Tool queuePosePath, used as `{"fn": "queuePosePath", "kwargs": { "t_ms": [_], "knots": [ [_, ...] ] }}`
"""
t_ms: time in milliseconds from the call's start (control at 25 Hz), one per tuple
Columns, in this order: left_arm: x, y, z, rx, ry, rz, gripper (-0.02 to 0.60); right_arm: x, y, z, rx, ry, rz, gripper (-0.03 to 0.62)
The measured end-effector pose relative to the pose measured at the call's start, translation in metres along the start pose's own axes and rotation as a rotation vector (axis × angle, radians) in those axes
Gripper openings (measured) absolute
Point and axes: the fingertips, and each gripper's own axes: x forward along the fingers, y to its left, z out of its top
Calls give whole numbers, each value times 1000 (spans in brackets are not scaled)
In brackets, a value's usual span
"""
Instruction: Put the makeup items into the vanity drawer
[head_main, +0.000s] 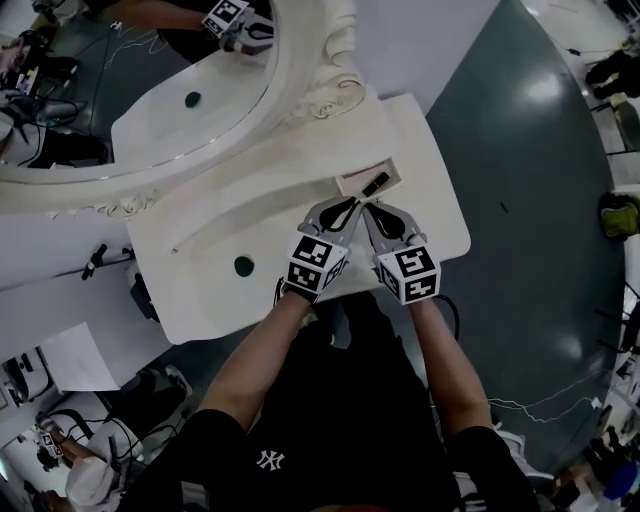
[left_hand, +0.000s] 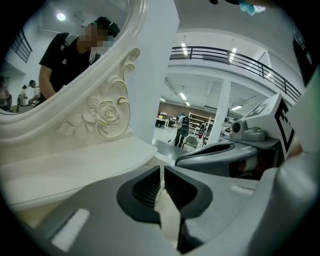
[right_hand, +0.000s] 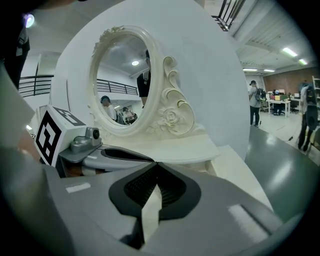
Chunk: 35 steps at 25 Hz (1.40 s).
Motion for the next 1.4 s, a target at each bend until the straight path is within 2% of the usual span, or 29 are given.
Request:
{"fn": "queuePosePath", "kwargs": {
  "t_ms": [200,640,880,1160,1280,1400],
  "knots": [
    [-42,14,-16,-28,-23,51,2,10,43,-3,-25,5,48,26],
    [-150,55,-79,-82,-7,208,2,34,148,-28,-64,33,139,26],
    [-198,80,-121,-114,39,293,2,46,200,-45,-97,70,201,26],
    [-229,110,-169,-100,108,389,12,55,230,-60,-118,103,227,26],
    [-232,115,-187,-78,157,411,24,58,234,-65,-121,112,228,26],
    [-229,115,-201,-23,218,419,50,59,234,-68,-121,119,224,26]
  ]
}}
